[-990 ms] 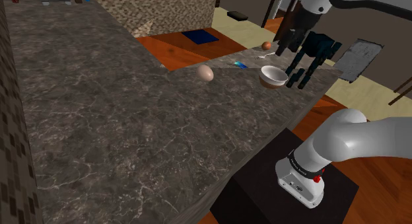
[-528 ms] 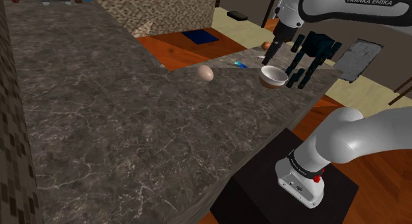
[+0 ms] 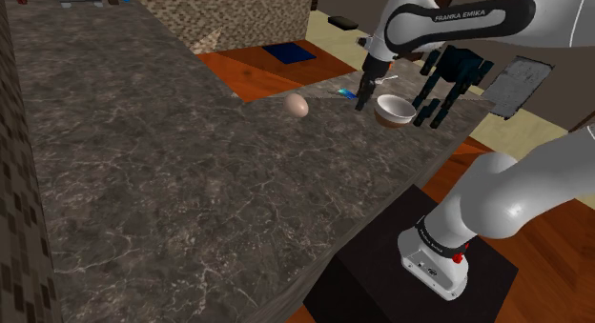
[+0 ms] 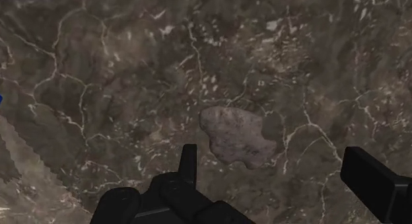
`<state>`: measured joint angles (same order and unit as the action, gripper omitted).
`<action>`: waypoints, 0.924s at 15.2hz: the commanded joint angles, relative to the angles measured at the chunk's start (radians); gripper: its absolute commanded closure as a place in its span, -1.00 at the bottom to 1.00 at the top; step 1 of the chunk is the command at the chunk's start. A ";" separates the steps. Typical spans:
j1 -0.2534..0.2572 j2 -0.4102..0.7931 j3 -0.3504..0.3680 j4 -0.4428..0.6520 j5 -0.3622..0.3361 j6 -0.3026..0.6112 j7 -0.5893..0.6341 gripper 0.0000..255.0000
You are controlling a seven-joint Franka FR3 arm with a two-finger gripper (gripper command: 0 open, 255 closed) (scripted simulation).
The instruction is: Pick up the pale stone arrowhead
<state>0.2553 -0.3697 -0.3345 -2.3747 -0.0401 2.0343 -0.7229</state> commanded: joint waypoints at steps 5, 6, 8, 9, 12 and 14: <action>0.086 0.223 -0.057 0.054 0.109 0.088 -0.306 -1.00; 0.093 0.247 -0.059 0.061 0.123 0.095 -0.338 -1.00; 0.092 0.263 -0.059 0.047 0.131 0.122 -0.346 -1.00; 0.092 0.271 -0.060 0.041 0.136 0.136 -0.351 -1.00; 0.094 0.296 -0.062 0.023 0.150 0.176 -0.365 -1.00; 0.094 0.311 -0.063 0.015 0.159 0.197 -0.373 -1.00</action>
<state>0.3500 -0.0663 -0.3958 -2.3558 0.1146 2.2210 -1.0904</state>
